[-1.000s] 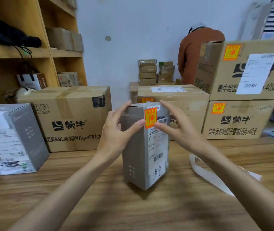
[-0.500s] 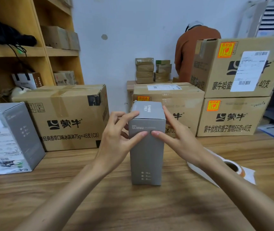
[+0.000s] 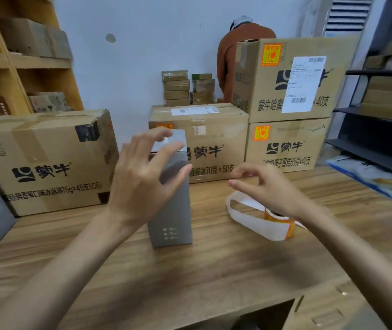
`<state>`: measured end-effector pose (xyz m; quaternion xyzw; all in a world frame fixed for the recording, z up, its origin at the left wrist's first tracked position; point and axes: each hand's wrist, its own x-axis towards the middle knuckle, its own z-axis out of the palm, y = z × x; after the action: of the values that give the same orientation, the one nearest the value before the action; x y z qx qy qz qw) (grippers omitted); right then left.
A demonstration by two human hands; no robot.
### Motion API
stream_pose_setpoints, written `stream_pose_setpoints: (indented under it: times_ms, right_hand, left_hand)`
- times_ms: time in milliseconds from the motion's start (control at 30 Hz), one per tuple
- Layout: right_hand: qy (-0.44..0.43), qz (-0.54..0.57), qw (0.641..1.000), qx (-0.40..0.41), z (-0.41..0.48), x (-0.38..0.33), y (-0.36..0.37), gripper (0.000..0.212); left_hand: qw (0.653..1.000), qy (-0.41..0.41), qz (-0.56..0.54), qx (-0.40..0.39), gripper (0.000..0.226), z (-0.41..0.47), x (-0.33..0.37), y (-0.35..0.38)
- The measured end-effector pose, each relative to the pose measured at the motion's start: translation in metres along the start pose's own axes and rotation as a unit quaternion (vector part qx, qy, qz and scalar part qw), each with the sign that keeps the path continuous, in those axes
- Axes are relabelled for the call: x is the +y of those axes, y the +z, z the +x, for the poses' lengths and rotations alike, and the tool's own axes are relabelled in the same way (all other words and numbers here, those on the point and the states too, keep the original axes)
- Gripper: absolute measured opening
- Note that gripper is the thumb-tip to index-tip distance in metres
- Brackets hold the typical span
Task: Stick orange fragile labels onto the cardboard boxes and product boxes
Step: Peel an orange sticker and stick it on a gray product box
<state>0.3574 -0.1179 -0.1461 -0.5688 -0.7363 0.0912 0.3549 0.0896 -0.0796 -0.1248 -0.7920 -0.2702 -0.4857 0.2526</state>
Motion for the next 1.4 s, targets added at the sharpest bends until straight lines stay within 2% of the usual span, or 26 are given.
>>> stream_pose_setpoints:
  times_ms: [67, 133, 167, 267, 367, 467, 533, 600, 700, 867, 1033, 1233, 1300, 1400]
  right_hand:
    - [0.034, -0.050, 0.998, -0.016, -0.017, 0.021, -0.015, 0.015]
    - [0.070, -0.092, 0.993, -0.039, -0.033, 0.040, -0.025, 0.012]
    - [0.082, -0.107, 0.990, -0.051, -0.040, 0.050, -0.029, 0.012]
    - [0.096, -0.126, 0.985, -0.070, -0.060, 0.071, -0.037, 0.009]
    - [0.098, -0.127, 0.984, -0.077, -0.075, 0.086, -0.042, 0.006]
    - [0.094, -0.112, 0.985, -0.095, -0.084, 0.097, -0.041, 0.016]
    - [0.095, -0.096, 0.986, -0.101, -0.085, 0.104, -0.038, 0.025]
    - [0.090, -0.088, 0.988, -0.092, -0.085, 0.108, -0.034, 0.024]
    - [0.078, -0.080, 0.991, -0.075, -0.083, 0.110, -0.024, 0.025]
    - [0.087, -0.124, 0.987, -0.061, -0.077, 0.104, -0.012, 0.016]
    - [0.087, -0.175, 0.979, -0.058, -0.075, 0.092, -0.005, 0.017]
    - [0.078, -0.157, 0.983, -0.053, -0.078, 0.092, -0.005, 0.017]
    - [0.077, -0.151, 0.984, -0.052, -0.079, 0.092, -0.006, 0.017]
    - [0.069, -0.152, 0.985, -0.043, -0.080, 0.093, -0.005, 0.015]
  left_hand:
    - [0.996, 0.079, -0.033, 0.003, 0.021, 0.000, 0.028, 0.019]
    - [0.985, 0.117, -0.100, -0.075, 0.015, -0.005, 0.059, 0.044]
    - [0.976, 0.096, -0.140, -0.139, 0.015, -0.008, 0.074, 0.057]
    - [0.926, -0.035, -0.213, -0.311, 0.025, -0.022, 0.113, 0.099]
    - [0.877, -0.121, -0.244, -0.395, 0.030, -0.033, 0.136, 0.129]
    - [0.843, -0.208, -0.298, -0.397, 0.027, -0.041, 0.141, 0.144]
    - [0.833, -0.221, -0.313, -0.399, 0.022, -0.043, 0.140, 0.149]
    - [0.833, -0.219, -0.320, -0.394, 0.016, -0.043, 0.136, 0.152]
    - [0.844, -0.227, -0.308, -0.376, 0.019, -0.042, 0.125, 0.151]
    - [0.845, -0.228, -0.298, -0.382, 0.020, -0.042, 0.103, 0.143]
    - [0.857, -0.208, -0.251, -0.400, 0.015, -0.040, 0.096, 0.138]
    - [0.848, -0.162, -0.290, -0.413, 0.040, -0.032, 0.108, 0.145]
    - [0.844, -0.165, -0.304, -0.410, 0.038, -0.030, 0.113, 0.147]
    - [0.842, -0.174, -0.318, -0.400, 0.017, -0.028, 0.116, 0.149]
